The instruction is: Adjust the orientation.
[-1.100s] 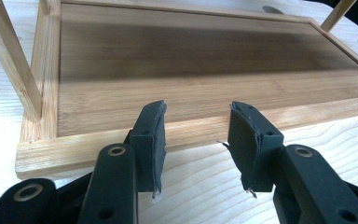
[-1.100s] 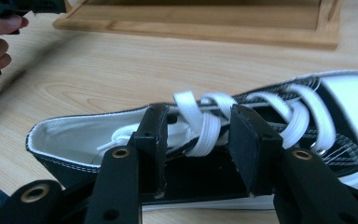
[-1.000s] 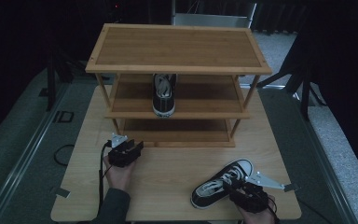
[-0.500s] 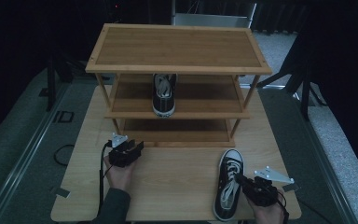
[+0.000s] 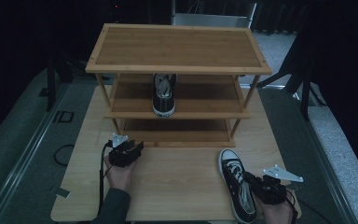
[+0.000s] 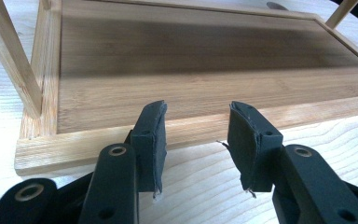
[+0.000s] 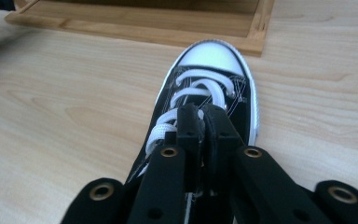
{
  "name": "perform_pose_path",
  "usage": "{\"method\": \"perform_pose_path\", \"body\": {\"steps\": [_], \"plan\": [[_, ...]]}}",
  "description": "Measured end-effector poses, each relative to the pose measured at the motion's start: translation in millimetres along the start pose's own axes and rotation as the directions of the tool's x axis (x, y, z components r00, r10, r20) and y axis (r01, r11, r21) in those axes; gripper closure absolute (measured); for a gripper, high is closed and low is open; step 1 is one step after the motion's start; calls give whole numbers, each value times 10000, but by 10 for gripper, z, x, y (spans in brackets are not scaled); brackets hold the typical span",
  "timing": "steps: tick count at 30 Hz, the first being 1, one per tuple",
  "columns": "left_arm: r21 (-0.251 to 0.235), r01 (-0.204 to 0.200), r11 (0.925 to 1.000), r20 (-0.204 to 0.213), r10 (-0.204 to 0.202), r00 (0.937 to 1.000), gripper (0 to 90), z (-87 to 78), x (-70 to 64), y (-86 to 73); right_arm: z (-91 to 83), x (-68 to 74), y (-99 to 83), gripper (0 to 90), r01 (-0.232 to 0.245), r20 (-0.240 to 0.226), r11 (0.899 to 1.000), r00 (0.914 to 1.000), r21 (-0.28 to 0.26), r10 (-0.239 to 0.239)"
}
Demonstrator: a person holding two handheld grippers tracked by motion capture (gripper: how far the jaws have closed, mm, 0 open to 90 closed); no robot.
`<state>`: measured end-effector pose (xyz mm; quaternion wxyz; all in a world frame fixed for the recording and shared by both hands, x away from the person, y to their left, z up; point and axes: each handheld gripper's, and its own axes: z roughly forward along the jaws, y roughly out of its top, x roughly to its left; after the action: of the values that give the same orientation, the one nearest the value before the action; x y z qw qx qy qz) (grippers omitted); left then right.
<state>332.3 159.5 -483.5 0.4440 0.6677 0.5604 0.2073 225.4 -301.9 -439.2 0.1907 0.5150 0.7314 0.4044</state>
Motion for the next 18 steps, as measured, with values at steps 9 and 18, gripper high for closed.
{"method": "perform_pose_path", "body": {"steps": [9,18], "plan": [[-107,308,9995,-132,-309,9994,572,-23,88,18,-147,-38,-82,752,-75,-55,9999,10000,-88,74],[-85,234,9997,-106,-235,9997,572,-19,64,13,-229,26,-150,761,193,21,9987,9998,468,-194]]}}
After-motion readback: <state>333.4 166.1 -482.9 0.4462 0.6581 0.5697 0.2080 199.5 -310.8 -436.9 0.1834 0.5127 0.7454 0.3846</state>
